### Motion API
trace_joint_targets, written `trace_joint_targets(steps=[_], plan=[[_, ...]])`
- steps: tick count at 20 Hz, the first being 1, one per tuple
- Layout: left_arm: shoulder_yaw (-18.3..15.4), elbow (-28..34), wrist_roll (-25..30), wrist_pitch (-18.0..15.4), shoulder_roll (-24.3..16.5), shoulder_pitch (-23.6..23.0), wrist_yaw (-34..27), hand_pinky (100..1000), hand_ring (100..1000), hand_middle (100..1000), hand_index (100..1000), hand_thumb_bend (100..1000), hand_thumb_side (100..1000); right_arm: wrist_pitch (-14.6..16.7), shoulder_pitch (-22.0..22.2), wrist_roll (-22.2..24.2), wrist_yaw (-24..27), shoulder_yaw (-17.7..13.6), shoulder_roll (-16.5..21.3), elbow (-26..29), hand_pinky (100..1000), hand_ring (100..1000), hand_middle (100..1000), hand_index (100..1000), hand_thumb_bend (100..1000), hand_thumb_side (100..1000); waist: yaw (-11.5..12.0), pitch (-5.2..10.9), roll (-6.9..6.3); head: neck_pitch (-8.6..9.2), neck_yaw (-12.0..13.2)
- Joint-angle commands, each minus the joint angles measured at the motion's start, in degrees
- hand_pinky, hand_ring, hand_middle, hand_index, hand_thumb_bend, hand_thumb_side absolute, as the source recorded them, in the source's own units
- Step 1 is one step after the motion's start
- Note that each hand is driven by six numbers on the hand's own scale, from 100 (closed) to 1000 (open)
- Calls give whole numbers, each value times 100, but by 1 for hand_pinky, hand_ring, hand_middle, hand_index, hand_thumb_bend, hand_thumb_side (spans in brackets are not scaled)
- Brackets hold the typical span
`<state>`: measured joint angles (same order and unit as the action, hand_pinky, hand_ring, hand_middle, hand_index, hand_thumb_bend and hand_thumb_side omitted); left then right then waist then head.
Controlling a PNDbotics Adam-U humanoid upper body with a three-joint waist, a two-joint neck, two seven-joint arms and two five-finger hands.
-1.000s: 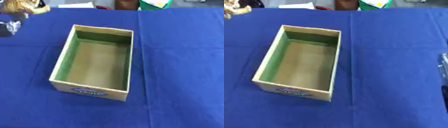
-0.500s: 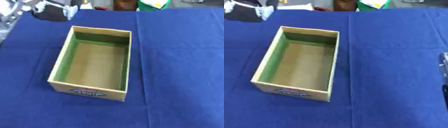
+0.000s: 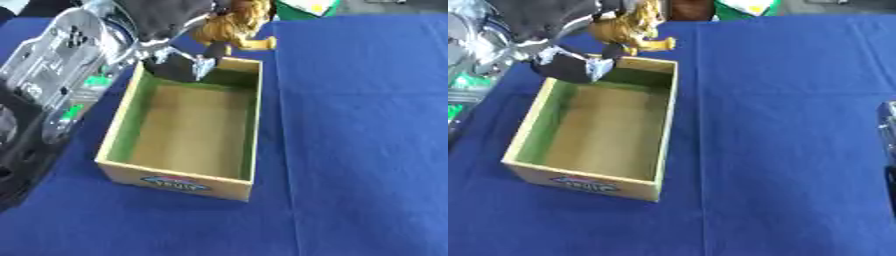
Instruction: Pick up objects on the table and place them in the box.
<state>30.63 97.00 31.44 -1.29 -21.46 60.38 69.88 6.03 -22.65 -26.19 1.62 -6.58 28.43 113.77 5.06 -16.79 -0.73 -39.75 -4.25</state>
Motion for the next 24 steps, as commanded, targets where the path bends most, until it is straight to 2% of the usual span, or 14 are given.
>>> trace_joint_targets(steps=[1,13,19,24], plan=[[48,-137,87,9,23,34,-14,198,378,438,575,100,461,27,-65,11,28,-15,72,82,814,684,758,855,100,1000,-1,139,23,-18,-33],[251,-530,335,-15,71,-150,-82,216,396,453,579,100,490,11,-41,4,24,-16,60,82,814,683,758,854,100,1000,3,101,45,50,-61],[304,-749,826,-216,90,-131,-300,248,421,459,573,100,516,3,-29,4,22,-16,58,82,814,683,758,854,100,1000,-10,100,38,39,-57],[302,-971,1527,-420,104,-55,-483,306,469,491,598,100,542,-6,-15,6,27,-11,56,82,814,683,758,854,100,999,-20,100,21,48,-43]])
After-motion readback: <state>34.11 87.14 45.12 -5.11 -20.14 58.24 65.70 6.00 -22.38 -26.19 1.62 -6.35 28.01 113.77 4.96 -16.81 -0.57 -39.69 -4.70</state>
